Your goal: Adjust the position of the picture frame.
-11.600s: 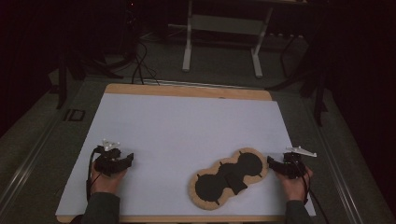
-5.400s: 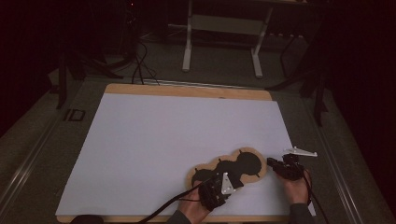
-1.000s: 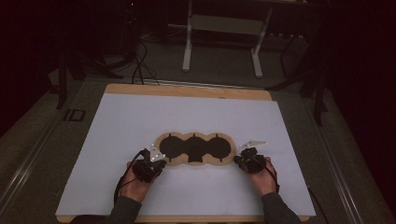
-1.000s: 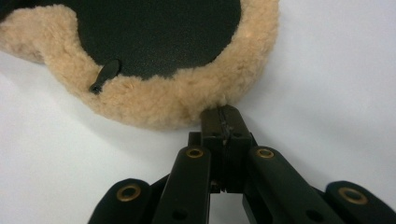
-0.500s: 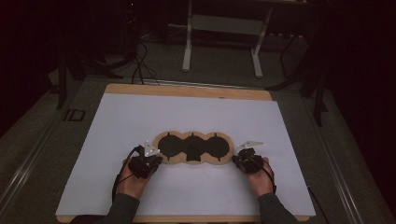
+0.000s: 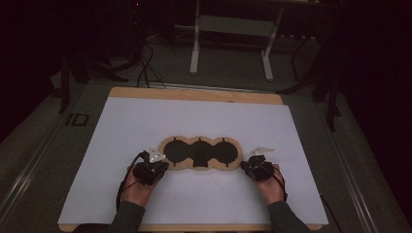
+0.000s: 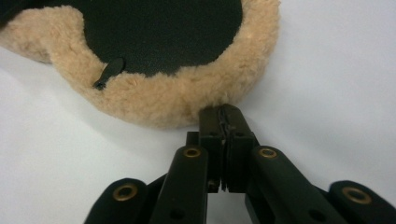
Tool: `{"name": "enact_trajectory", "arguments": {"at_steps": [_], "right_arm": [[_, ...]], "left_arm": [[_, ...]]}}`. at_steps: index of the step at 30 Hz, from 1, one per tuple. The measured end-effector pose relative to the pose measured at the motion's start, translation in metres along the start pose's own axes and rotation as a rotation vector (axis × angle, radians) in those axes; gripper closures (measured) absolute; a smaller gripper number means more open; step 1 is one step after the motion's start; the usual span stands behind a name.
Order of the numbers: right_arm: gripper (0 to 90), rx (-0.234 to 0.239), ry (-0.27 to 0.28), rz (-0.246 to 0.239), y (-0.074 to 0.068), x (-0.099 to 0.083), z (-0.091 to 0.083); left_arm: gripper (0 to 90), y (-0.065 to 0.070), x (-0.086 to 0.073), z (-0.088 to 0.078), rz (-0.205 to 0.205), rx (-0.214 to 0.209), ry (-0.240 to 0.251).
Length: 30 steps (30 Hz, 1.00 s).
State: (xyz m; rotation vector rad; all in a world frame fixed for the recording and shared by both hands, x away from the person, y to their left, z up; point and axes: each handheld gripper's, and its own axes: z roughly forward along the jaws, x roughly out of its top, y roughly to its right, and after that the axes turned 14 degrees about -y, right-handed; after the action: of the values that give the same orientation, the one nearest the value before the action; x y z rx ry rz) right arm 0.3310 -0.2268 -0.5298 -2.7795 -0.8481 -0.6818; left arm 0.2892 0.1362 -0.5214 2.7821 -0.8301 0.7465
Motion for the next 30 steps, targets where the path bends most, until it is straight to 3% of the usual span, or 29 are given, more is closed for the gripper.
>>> {"name": "enact_trajectory", "arguments": {"at_steps": [15,24,30], "right_arm": [[77.0,0.0,0.006,-0.004,0.004,-0.004,-0.004],[71.3,0.004,0.027,0.014,0.006,-0.005,-0.01],[69.2,0.008,0.044,0.021,0.007,-0.005,-0.014]], "left_arm": [[82.1,0.005,0.0,-0.013,0.021,-0.026,0.091],[79.0,0.001,-0.002,-0.024,0.009,-0.027,0.155],[72.3,0.0,-0.003,-0.028,0.005,-0.027,0.197]]}}
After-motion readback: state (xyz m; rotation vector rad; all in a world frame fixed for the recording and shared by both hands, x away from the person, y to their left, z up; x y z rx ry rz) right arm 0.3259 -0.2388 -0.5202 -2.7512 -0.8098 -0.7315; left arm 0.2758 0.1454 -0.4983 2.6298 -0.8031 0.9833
